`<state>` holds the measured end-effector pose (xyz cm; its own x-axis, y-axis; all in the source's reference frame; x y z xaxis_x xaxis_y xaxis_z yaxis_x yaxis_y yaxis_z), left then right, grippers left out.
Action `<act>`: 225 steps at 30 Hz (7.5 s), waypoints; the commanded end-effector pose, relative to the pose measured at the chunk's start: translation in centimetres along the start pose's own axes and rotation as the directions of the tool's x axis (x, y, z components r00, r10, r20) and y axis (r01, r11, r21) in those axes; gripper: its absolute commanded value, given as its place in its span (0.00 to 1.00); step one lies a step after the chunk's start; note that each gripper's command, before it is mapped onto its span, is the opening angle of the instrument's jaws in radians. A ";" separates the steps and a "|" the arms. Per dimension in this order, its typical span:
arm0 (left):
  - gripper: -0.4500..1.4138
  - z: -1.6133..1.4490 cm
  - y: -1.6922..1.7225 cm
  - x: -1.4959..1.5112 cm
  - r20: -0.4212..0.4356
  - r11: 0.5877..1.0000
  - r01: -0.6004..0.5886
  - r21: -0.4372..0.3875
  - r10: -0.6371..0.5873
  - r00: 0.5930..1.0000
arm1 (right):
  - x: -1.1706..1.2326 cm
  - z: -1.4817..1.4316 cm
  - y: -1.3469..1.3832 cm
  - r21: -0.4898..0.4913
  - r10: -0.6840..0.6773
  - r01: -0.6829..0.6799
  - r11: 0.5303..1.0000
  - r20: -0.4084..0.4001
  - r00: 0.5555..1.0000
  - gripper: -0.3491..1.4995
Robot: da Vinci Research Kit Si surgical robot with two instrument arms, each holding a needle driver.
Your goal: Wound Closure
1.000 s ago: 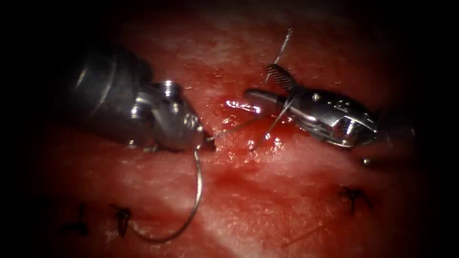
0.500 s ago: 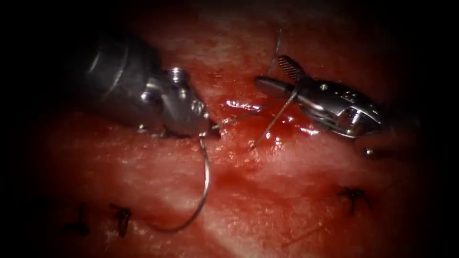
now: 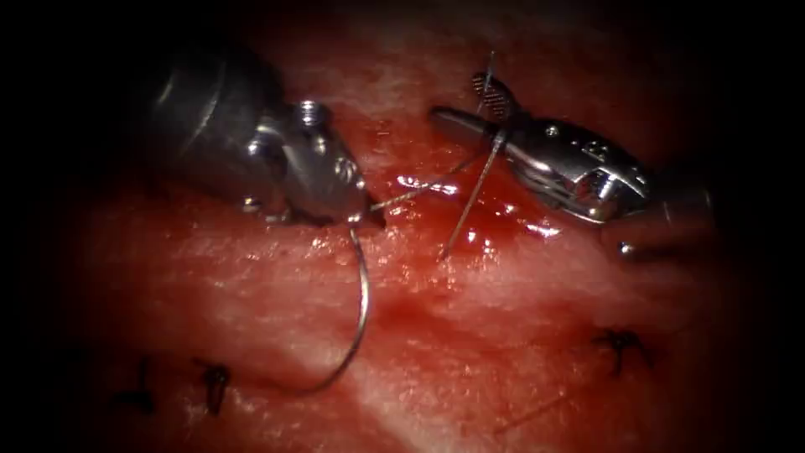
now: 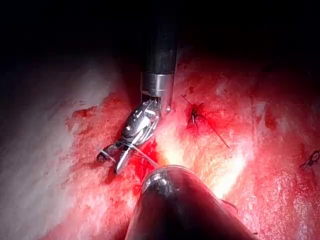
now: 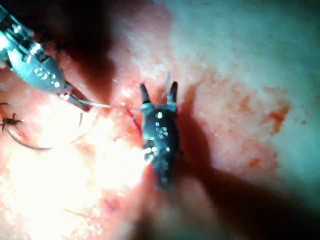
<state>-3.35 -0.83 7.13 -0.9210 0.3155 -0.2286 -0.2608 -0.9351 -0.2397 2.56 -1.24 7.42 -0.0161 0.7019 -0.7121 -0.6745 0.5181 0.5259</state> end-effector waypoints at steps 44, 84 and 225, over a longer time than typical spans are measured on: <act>0.00 -0.04 -2.62 0.10 -0.009 0.992 0.125 0.026 -0.125 0.992 | -0.41 -0.58 -0.80 -0.061 -0.143 0.142 0.988 -0.015 0.990 0.00; 0.00 -0.33 -4.12 0.43 -0.127 0.966 0.229 0.117 -0.214 0.969 | -1.14 -1.28 -1.76 0.060 -0.210 0.208 0.976 0.033 0.977 0.00; 0.00 0.33 -0.44 0.07 -0.096 0.838 -0.371 0.401 0.441 0.892 | 0.13 0.09 -0.30 0.783 0.076 -0.023 0.622 -0.030 0.997 0.00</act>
<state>-3.34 -0.40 7.50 -0.9091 -0.1142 -0.4006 0.0057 -0.9650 0.2622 2.75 -1.18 7.18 -0.0876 0.7239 -0.6843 0.1822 0.6870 0.7034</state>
